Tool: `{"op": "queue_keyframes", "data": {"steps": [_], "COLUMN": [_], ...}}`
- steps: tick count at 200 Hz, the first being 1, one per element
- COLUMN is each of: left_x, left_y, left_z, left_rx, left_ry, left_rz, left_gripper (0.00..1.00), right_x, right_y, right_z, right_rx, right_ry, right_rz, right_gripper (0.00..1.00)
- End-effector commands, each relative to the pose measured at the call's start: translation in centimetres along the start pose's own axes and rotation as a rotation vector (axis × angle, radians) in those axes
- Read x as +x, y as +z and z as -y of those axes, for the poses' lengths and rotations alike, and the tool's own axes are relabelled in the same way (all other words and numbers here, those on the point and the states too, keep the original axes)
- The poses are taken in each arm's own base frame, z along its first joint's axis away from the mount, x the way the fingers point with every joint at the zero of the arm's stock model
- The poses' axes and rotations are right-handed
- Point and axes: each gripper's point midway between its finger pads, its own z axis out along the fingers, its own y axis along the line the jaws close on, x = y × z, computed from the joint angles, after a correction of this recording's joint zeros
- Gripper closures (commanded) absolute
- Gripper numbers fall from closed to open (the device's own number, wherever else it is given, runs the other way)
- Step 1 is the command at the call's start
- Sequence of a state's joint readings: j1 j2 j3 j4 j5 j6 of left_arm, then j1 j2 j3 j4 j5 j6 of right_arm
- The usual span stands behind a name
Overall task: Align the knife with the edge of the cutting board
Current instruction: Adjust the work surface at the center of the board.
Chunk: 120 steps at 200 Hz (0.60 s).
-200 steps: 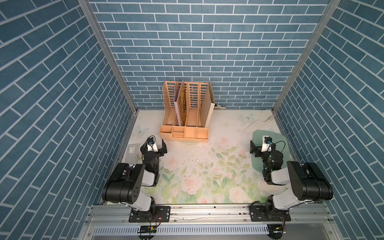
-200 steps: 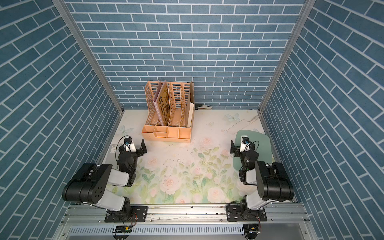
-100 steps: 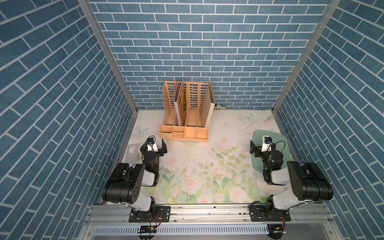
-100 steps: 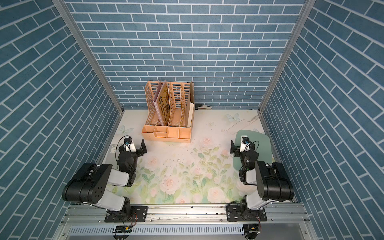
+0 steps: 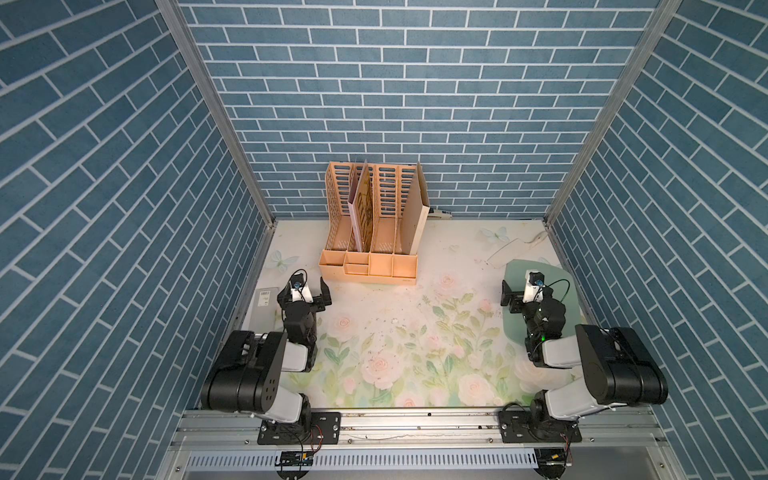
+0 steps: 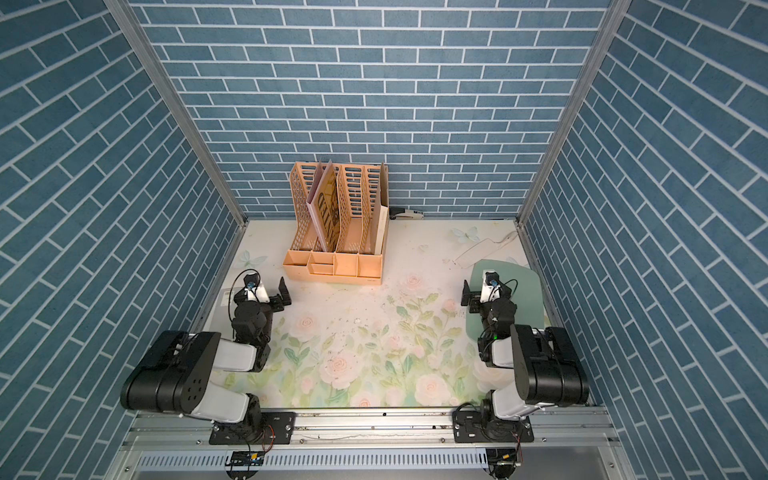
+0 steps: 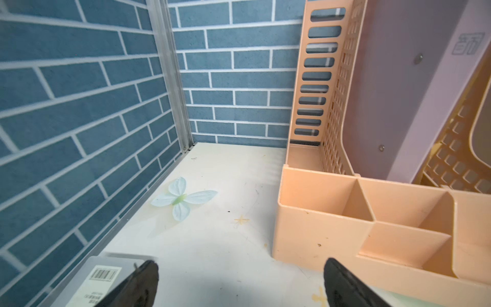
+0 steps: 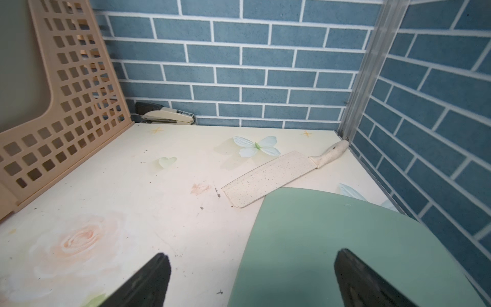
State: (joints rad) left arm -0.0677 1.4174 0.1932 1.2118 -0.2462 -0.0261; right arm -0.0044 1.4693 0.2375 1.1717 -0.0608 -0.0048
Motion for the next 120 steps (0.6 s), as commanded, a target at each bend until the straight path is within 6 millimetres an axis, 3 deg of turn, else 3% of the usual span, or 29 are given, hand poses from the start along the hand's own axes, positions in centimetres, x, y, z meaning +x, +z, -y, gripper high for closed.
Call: {"op": "queue_keyframes", "data": {"steps": [1,17,26,32,40,56,74,89,120], "left_x": [-4.3,-6.0,-6.4,-6.0,-5.3,-4.4,-4.0,-4.3,-4.9], "left_y": [-0.7,-1.0,-0.8,-0.8,-1.0,-1.3,-2.1,-3.4,-5.7], "left_z": [-1.5,-2.5,-2.3,-2.5,-3.2,-2.3,-0.1,0.9,0.9], "left_rx": [-0.100,-0.156,-0.155,-0.184,-0.240,-0.193,-0.048,0.011,0.041], "left_ry": [-0.089,-0.242,-0.245,-0.272,-0.331,-0.421,-0.483,-0.485,-0.399], "left_rz": [0.069,0.037,-0.026,-0.090,-0.163,-0.279,-0.384,-0.437,-0.515], "left_gripper": [0.00,0.00,0.00,0.00,0.01,0.00,0.00,0.01,0.00], "right_x": [-3.5,-4.7,-3.8,-2.1,-0.9,-1.5,-1.4,-0.2,3.0], "right_y": [0.2,-0.8,-1.7,-2.6,-3.1,-2.7,-3.5,-4.3,-6.0], "right_z": [1.9,3.3,5.4,6.9,7.7,5.5,4.0,3.4,1.9], "right_rx": [0.104,0.181,0.316,0.421,0.468,0.307,0.233,0.228,0.215], "right_ry": [0.035,0.158,0.306,0.408,0.493,0.486,0.511,0.529,0.610], "right_rz": [0.011,0.027,0.000,-0.062,-0.122,-0.165,-0.210,-0.311,-0.488], "right_gripper": [0.00,0.00,0.00,0.00,0.00,0.02,0.06,0.09,0.09]}}
